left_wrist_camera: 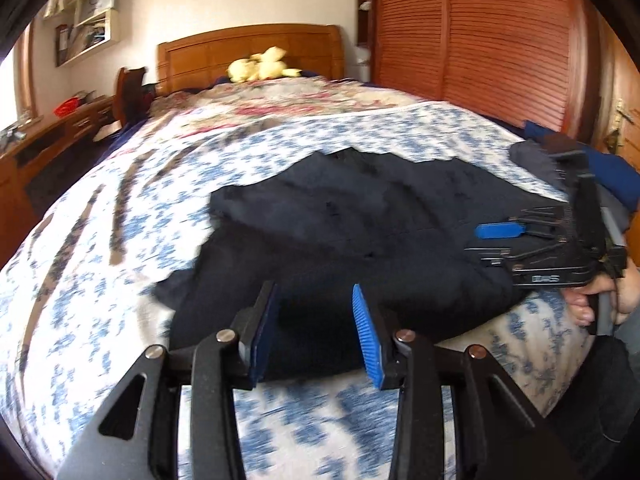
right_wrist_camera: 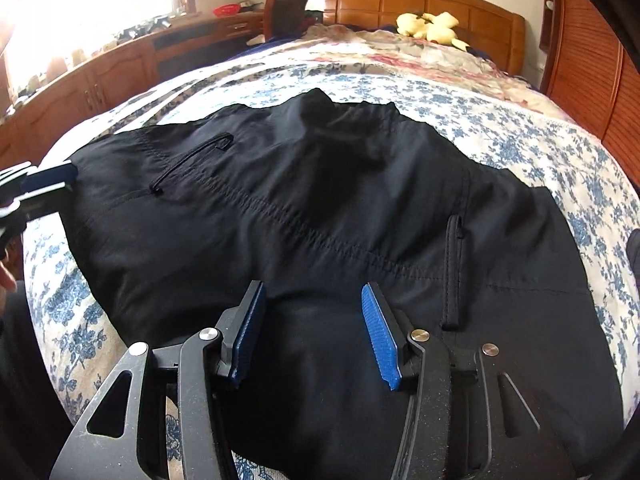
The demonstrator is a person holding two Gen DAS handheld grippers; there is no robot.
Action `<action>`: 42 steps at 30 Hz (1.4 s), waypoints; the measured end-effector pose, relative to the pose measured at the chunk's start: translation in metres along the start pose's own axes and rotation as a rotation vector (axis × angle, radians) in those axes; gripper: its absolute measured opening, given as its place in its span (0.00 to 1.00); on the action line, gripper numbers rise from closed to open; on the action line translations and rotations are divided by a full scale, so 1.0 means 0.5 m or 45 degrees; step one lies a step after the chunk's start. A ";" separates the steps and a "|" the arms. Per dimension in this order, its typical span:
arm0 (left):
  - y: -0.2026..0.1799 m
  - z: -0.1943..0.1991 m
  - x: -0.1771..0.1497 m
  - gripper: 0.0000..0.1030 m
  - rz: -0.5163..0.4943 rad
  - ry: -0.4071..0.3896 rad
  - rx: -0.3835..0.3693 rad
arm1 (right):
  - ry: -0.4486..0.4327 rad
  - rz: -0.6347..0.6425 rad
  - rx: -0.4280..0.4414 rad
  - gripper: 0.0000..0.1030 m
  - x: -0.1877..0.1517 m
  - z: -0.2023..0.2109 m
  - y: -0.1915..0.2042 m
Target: Fold large clothes
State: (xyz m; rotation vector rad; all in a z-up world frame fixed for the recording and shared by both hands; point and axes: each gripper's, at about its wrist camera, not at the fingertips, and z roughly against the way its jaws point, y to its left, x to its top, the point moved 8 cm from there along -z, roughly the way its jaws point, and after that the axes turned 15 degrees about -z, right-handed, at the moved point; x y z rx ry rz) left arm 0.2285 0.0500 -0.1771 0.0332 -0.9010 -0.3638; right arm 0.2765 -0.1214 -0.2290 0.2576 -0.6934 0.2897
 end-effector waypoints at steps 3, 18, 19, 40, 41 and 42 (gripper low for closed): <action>0.034 0.001 -0.018 0.37 0.038 0.044 0.040 | -0.028 0.029 -0.015 0.49 -0.002 0.007 -0.001; 0.069 -0.031 -0.103 0.42 0.161 0.225 0.123 | -0.088 0.092 -0.039 0.51 -0.022 0.045 -0.003; 0.073 -0.034 -0.108 0.42 0.181 0.233 0.113 | -0.090 0.097 -0.043 0.51 -0.021 0.046 -0.002; 0.076 -0.041 -0.149 0.46 0.279 0.264 0.061 | -0.040 0.057 0.062 0.62 -0.030 0.060 0.000; 0.076 -0.042 -0.149 0.46 0.279 0.265 0.061 | -0.022 0.074 0.049 0.62 -0.036 0.050 0.001; 0.075 -0.042 -0.147 0.45 0.275 0.269 0.065 | -0.025 0.084 0.041 0.62 -0.037 0.046 0.002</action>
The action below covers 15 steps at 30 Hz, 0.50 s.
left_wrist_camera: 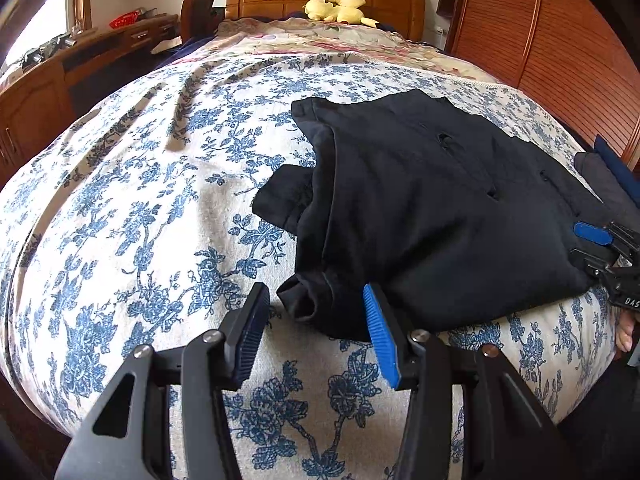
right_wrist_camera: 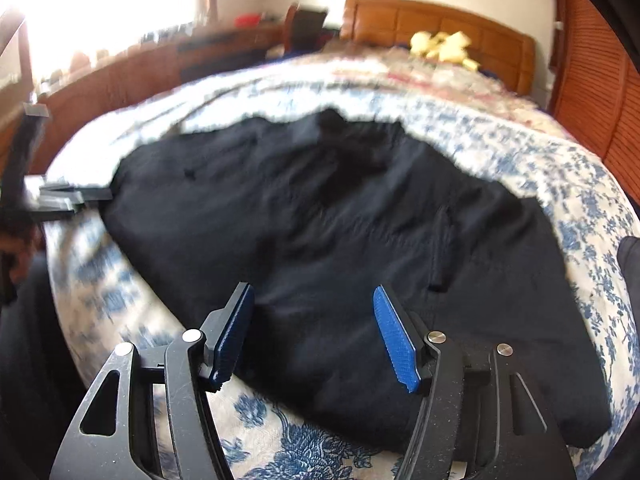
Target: Fold large clothes
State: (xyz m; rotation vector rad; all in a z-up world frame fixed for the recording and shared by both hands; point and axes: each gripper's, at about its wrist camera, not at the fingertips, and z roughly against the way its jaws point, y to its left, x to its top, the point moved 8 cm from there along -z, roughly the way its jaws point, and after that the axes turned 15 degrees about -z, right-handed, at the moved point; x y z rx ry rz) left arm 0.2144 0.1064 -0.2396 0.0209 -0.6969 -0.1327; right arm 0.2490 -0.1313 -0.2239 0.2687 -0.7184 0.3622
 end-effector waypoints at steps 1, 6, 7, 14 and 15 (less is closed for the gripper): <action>-0.002 0.000 0.003 0.43 -0.007 0.001 0.003 | -0.003 0.002 -0.002 0.62 0.001 -0.001 -0.001; -0.023 0.008 0.018 0.08 -0.077 0.004 0.013 | 0.008 -0.005 0.002 0.62 0.004 -0.005 -0.004; -0.028 0.012 0.021 0.06 -0.084 0.001 -0.005 | 0.009 0.000 0.000 0.62 0.004 -0.005 -0.004; -0.074 0.110 0.155 0.03 -0.153 -0.160 -0.024 | -0.034 -0.056 -0.053 0.62 0.012 0.044 -0.070; -0.092 0.127 0.183 0.02 -0.183 -0.191 -0.025 | -0.048 -0.078 -0.063 0.62 0.015 0.053 -0.085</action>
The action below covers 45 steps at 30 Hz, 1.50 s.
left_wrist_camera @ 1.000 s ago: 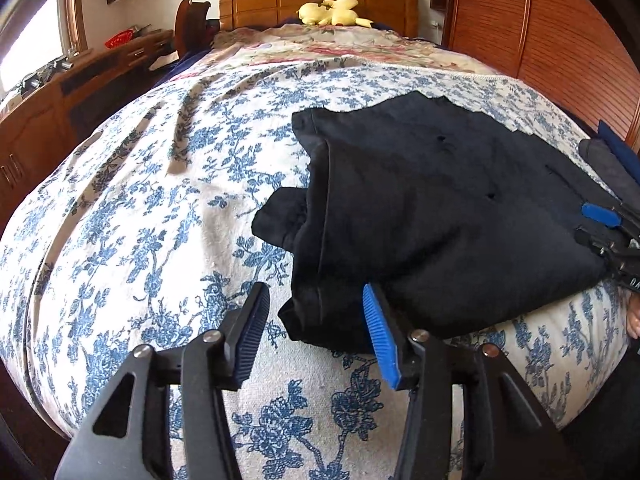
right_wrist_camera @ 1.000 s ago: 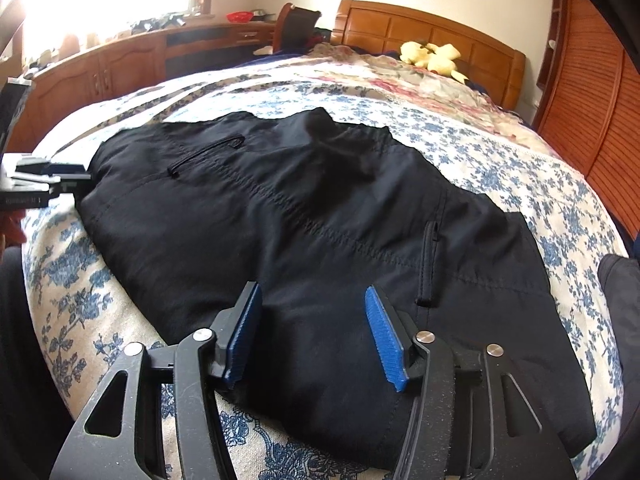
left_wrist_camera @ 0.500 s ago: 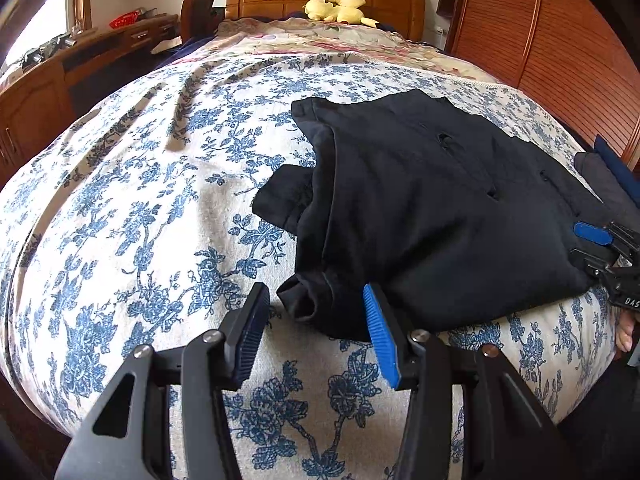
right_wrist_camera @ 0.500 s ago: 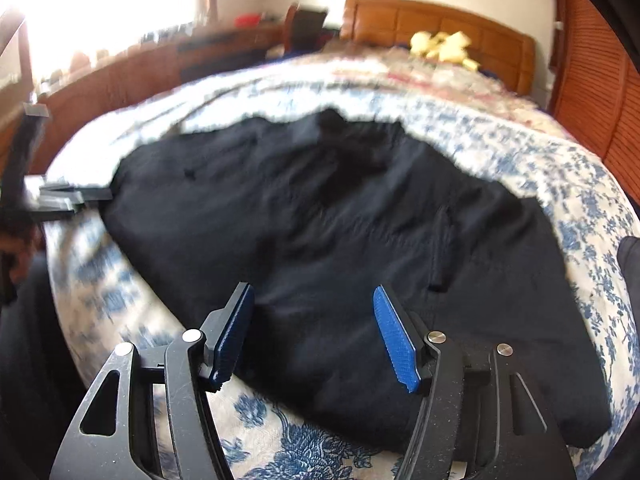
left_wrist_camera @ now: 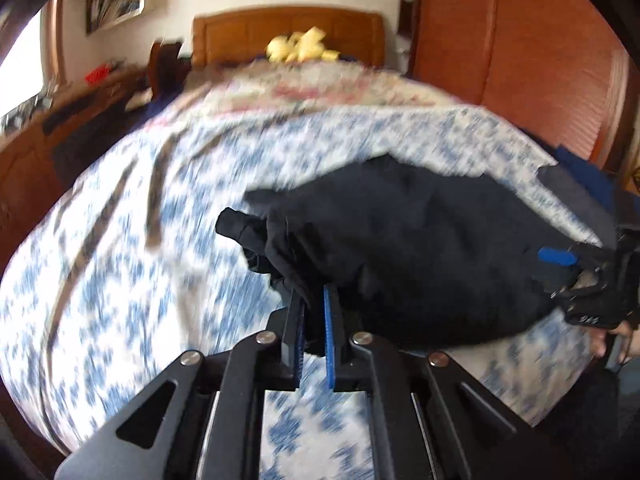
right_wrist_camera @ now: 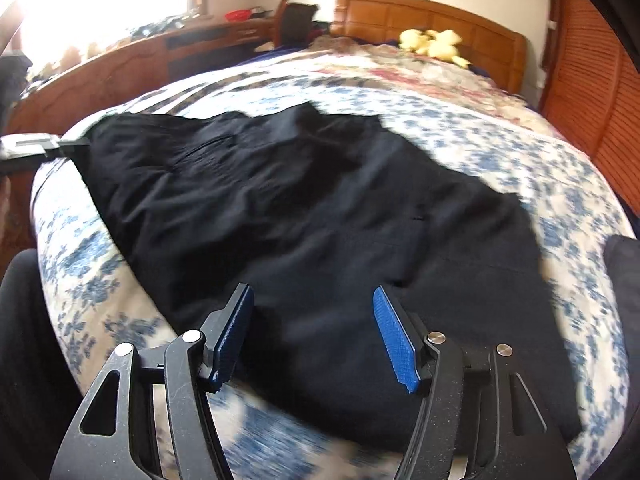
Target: Fold large clothes
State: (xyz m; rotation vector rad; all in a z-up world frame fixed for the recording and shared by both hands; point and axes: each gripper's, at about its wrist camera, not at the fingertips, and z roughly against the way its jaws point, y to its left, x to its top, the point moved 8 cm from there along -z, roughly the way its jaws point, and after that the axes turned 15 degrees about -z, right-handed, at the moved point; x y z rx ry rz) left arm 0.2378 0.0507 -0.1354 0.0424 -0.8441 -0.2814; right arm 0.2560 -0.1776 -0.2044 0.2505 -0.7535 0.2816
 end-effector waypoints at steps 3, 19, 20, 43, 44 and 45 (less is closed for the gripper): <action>-0.058 0.020 0.088 0.01 -0.109 -0.068 -0.029 | -0.044 -0.099 -0.029 0.62 0.011 0.036 -0.072; -0.557 -0.078 0.284 0.00 -0.476 -0.142 -0.495 | -0.163 -0.426 -0.154 0.59 -0.031 0.198 -0.350; -0.568 -0.082 0.277 0.00 -0.483 -0.133 -0.495 | -0.162 -0.429 -0.151 0.59 -0.033 0.199 -0.350; -0.393 0.076 0.229 0.33 -0.318 -0.259 -0.329 | -0.256 -0.329 -0.035 0.59 0.060 0.213 -0.233; -0.378 0.076 0.219 0.33 -0.306 -0.253 -0.316 | -0.269 -0.320 -0.021 0.59 0.068 0.216 -0.220; -0.364 0.076 0.211 0.34 -0.295 -0.248 -0.304 | -0.274 -0.312 -0.014 0.59 0.073 0.216 -0.212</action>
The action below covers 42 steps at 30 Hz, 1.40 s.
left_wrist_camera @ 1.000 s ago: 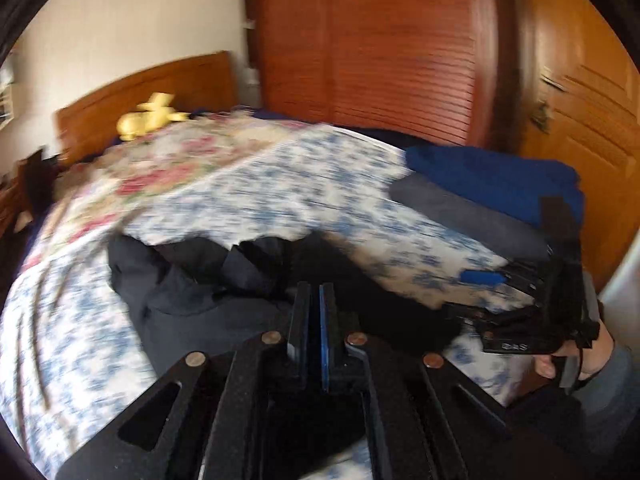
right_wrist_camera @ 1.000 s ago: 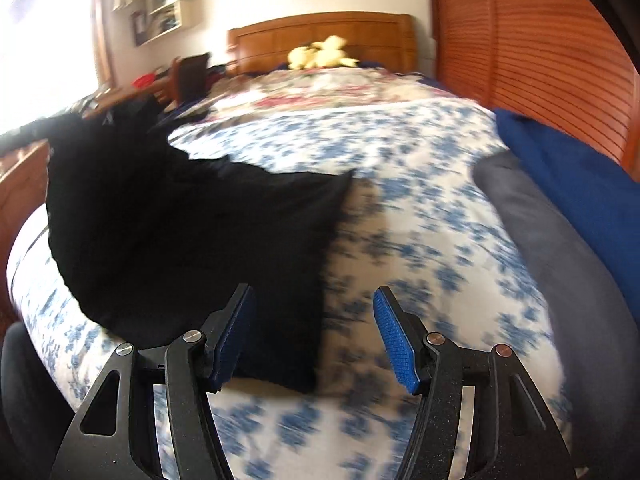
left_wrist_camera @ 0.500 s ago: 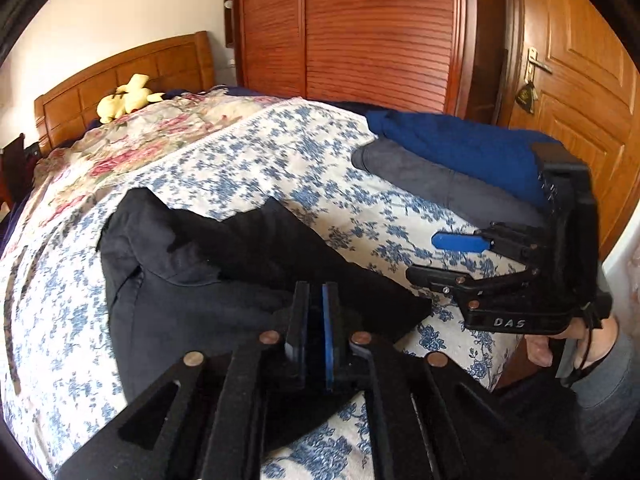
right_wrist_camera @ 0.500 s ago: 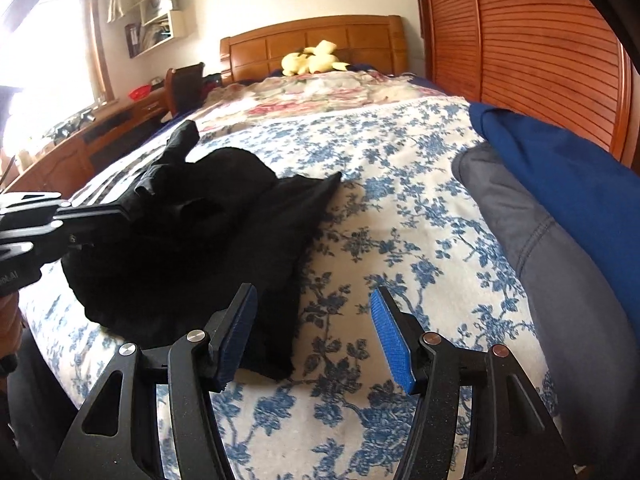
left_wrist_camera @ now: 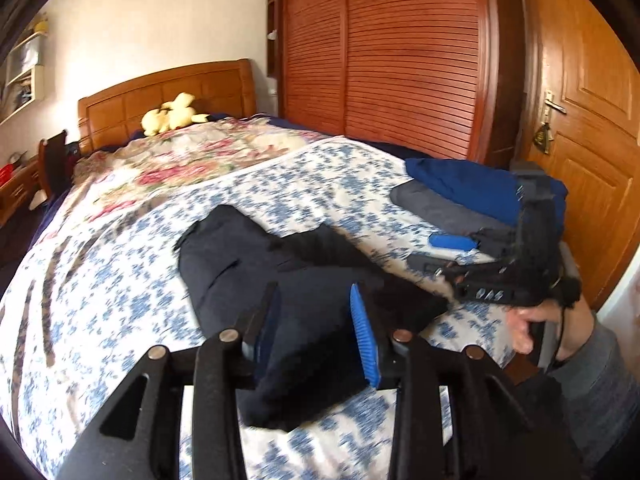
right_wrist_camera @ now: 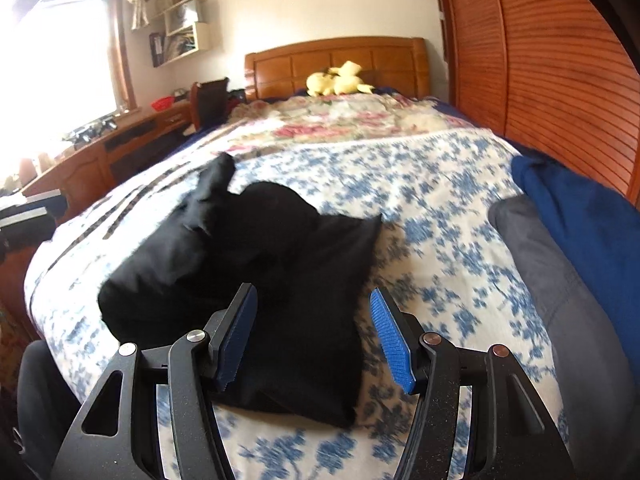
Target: Fold large clothes
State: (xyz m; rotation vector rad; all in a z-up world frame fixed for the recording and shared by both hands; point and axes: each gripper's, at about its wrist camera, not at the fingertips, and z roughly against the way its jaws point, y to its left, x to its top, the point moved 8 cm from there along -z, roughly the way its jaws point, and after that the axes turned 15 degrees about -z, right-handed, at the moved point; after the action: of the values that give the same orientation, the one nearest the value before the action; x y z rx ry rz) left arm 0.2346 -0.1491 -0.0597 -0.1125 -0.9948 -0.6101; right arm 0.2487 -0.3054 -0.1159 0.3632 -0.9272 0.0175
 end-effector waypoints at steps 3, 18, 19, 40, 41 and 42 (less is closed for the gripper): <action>0.031 0.010 -0.031 0.34 0.016 0.017 0.050 | -0.013 0.037 0.037 0.59 0.012 -0.003 0.039; 0.131 0.012 -0.140 0.34 0.127 0.065 0.171 | 0.098 0.174 0.198 0.59 0.004 -0.103 0.191; 0.134 0.011 -0.146 0.34 0.134 0.070 0.173 | 0.119 0.169 0.206 0.59 -0.003 -0.111 0.192; 0.135 -0.015 -0.223 0.34 0.204 0.172 0.136 | 0.333 0.105 0.252 0.42 -0.080 -0.174 0.174; 0.133 -0.017 -0.224 0.34 0.202 0.174 0.130 | 0.346 0.120 0.272 0.27 -0.084 -0.169 0.181; 0.132 -0.018 -0.224 0.34 0.201 0.176 0.126 | 0.340 0.138 0.288 0.20 -0.085 -0.160 0.187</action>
State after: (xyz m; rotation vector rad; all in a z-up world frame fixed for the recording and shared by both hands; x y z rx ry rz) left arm 0.2323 -0.0497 -0.1437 -0.0594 -0.8711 -0.4179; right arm 0.2695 -0.1865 -0.1648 0.5064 -0.6799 0.2657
